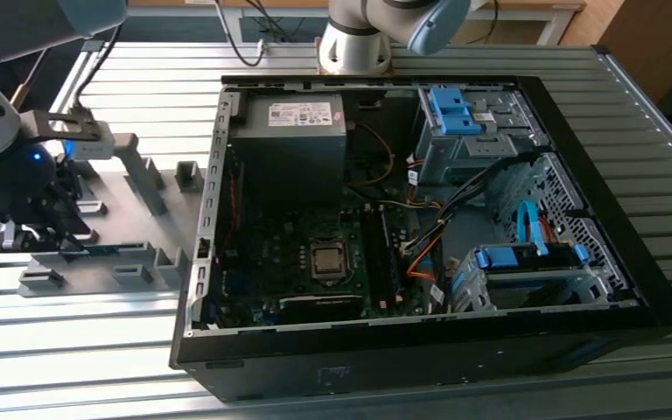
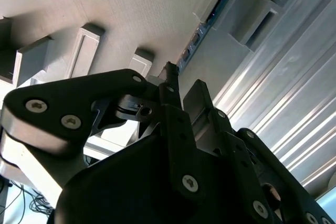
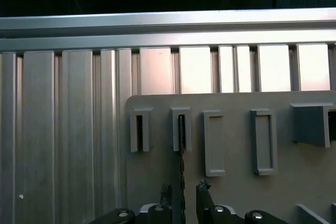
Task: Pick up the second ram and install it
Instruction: 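Pick up the second ram and move it above second insertion slot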
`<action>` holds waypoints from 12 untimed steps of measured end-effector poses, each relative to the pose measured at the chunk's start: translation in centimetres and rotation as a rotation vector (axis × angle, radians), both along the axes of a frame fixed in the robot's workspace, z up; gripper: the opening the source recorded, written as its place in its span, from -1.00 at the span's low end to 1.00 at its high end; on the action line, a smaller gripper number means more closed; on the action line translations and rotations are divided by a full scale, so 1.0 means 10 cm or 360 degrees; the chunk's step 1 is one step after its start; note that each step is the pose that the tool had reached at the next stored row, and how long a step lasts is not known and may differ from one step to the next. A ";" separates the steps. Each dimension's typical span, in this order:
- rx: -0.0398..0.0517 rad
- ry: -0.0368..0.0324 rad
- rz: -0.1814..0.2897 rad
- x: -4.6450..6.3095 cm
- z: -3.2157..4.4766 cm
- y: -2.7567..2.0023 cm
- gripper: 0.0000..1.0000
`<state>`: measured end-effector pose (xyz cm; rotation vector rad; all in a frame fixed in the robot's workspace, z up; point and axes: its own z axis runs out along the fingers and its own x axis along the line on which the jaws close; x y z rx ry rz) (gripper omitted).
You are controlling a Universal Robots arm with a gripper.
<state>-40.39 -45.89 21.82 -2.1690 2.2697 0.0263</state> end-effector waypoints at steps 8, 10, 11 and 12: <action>0.0000 0.0000 0.0004 0.00 -0.110 -0.008 -0.36; 0.0000 0.0000 0.0005 0.00 -0.139 -0.008 -0.36; 0.0000 0.0000 0.0006 0.00 -0.153 -0.008 -0.36; 0.0000 0.0000 0.0006 0.00 -0.168 -0.008 -0.36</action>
